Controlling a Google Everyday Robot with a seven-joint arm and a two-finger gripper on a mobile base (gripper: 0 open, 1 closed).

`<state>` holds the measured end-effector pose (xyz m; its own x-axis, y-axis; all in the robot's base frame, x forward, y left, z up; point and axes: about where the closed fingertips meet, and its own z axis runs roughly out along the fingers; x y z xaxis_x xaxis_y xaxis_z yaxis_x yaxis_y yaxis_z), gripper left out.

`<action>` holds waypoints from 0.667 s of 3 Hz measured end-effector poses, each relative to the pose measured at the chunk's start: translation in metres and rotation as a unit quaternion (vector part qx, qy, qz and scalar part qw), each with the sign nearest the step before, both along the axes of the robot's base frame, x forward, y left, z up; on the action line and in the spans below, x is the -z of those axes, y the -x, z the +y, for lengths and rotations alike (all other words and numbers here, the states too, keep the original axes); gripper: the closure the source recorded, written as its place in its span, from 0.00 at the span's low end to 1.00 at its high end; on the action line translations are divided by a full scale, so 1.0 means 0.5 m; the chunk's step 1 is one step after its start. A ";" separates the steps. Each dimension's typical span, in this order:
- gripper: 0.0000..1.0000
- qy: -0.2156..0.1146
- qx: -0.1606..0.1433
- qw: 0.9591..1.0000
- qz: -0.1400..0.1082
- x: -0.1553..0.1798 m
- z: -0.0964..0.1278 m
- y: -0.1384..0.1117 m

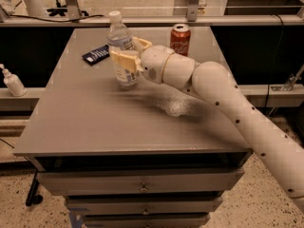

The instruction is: Place blue plastic bottle upright

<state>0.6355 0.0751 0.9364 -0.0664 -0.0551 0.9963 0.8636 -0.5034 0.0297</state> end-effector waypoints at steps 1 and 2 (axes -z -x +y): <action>1.00 -0.009 -0.002 1.000 -0.003 -0.001 -0.005 0.004; 0.82 -0.013 0.001 1.000 -0.001 0.000 -0.008 0.006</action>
Offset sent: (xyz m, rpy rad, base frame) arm -0.0024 -0.0106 -0.0014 0.0320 0.0003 -0.0154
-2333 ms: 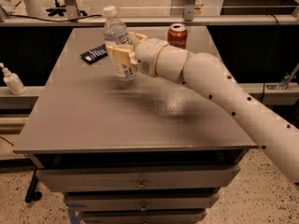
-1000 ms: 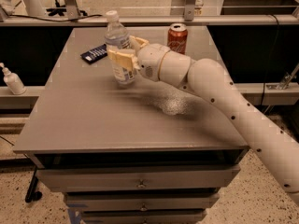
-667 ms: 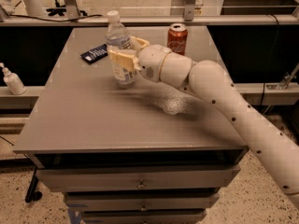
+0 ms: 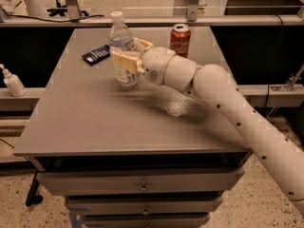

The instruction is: Place blue plastic bottle upright

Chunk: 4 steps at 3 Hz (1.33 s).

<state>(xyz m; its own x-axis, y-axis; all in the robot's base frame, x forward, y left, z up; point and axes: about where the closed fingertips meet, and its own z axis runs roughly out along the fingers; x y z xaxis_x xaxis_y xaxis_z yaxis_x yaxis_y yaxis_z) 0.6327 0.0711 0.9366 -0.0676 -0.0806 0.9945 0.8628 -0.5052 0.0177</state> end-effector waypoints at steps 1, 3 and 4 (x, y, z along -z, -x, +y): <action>0.59 0.000 0.001 1.000 0.001 0.003 -0.003 0.002; 0.12 0.001 0.000 1.000 0.000 0.005 -0.008 0.009; 0.00 0.000 0.001 1.000 -0.002 0.004 -0.013 0.014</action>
Offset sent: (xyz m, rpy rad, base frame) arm -0.0026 -0.0087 -0.0048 -0.0072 -0.0016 -0.0094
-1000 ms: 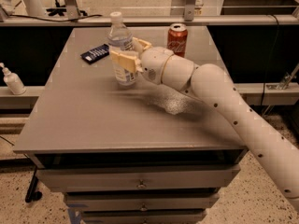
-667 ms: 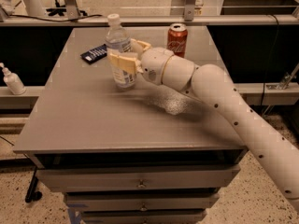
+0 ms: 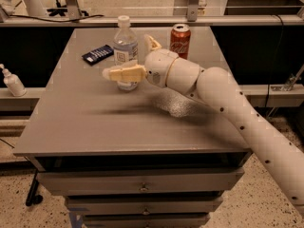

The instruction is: Place blue plastic bottle upright

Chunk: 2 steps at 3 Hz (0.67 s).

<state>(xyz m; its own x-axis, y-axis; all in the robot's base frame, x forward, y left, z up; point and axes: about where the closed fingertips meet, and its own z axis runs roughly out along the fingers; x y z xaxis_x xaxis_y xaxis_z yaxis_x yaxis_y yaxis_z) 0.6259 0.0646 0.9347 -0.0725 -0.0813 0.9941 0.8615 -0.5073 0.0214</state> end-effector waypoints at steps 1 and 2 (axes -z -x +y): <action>0.00 0.001 0.001 1.000 -0.001 -0.002 -0.001 0.001; 0.00 0.011 0.007 1.000 -0.010 -0.034 -0.012 0.009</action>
Offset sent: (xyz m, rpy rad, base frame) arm -0.0091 -0.0189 0.0379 -0.0554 -0.0511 -0.0410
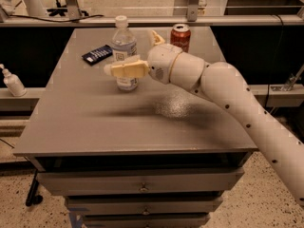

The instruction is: Place blue plastic bottle upright

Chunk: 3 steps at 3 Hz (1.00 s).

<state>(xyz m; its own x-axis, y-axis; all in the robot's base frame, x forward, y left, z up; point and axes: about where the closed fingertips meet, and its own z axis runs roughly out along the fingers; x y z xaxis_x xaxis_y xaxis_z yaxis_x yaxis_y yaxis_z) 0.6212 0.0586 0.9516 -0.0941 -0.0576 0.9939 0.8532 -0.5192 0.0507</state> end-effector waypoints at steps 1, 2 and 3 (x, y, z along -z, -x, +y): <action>0.00 0.031 0.015 0.999 -0.010 -0.055 -0.034 0.020; 0.00 0.063 0.030 0.997 -0.016 -0.134 -0.085 0.049; 0.00 0.071 0.026 0.997 -0.016 -0.140 -0.080 0.057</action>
Offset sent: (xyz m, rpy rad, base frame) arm -0.0453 -0.0835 0.1196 -0.2289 -0.0442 -0.1018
